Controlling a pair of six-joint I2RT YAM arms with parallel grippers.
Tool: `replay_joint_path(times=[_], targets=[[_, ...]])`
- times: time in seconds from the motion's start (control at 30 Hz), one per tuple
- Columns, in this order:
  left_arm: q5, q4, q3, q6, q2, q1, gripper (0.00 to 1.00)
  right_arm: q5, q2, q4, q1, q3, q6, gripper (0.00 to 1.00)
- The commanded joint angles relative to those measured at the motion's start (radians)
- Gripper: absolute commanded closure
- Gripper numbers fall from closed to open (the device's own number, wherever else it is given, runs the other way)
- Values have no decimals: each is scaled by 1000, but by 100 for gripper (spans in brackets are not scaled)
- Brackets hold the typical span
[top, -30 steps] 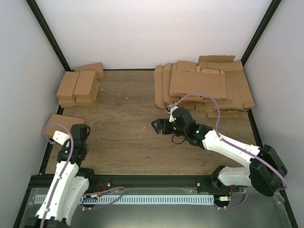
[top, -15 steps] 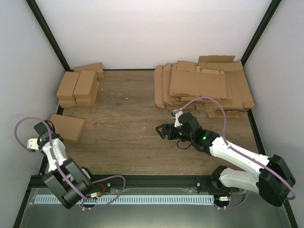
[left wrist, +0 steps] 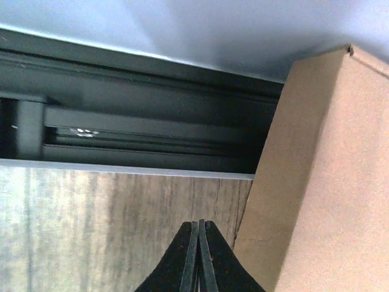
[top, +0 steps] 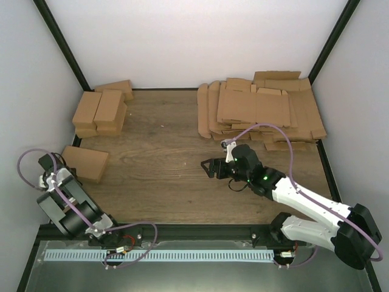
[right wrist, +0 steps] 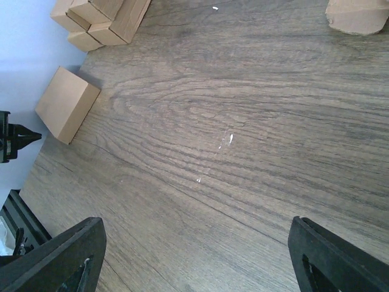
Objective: Fold the paper box
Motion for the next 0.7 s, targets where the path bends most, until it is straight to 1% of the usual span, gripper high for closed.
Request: replay_joint_path(times=[0.0, 0.2, 0.4, 0.53, 0.67], targets=[[90, 64, 21, -74, 55, -19, 96, 24, -30, -10, -5, 13, -15, 16], [108, 126, 27, -152, 111, -66, 96, 48, -47, -22, -5, 25, -35, 16], [116, 170, 63, -228, 209, -136, 96, 69, -37, -40, -5, 56, -44, 16], [88, 177, 118, -240, 279, -151, 96, 77, -34, -57, -5, 67, -43, 16], [90, 172, 183, -244, 359, -169, 96, 88, -41, -61, -5, 67, -43, 16]])
